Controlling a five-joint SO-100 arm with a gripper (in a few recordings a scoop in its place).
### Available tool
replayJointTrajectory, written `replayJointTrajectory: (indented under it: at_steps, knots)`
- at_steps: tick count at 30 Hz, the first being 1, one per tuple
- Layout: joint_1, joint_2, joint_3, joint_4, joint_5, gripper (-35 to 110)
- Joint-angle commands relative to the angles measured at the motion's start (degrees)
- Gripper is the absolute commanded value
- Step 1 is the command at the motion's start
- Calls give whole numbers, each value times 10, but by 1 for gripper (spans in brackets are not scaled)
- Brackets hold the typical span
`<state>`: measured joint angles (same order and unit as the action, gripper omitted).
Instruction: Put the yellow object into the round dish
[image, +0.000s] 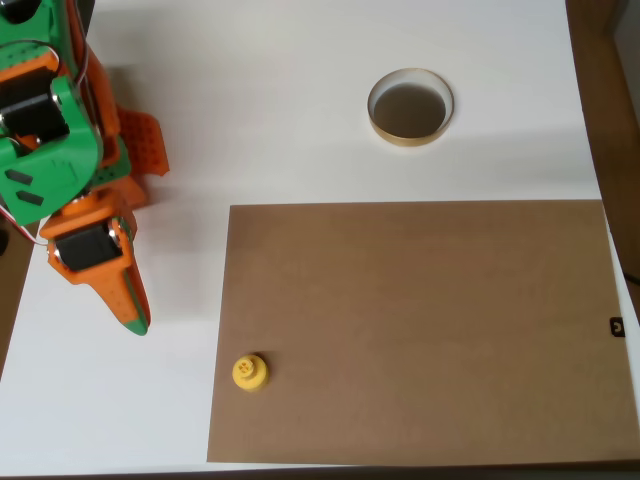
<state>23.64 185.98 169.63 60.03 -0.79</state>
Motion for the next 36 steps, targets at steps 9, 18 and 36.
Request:
replayJointTrajectory:
  at_steps: [9,18,36]
  knots:
    - [8,11,-5,-3,-7,0]
    - [8,11,-5,-3,-7,0]
    - [4,11,-32,-14,-21,24]
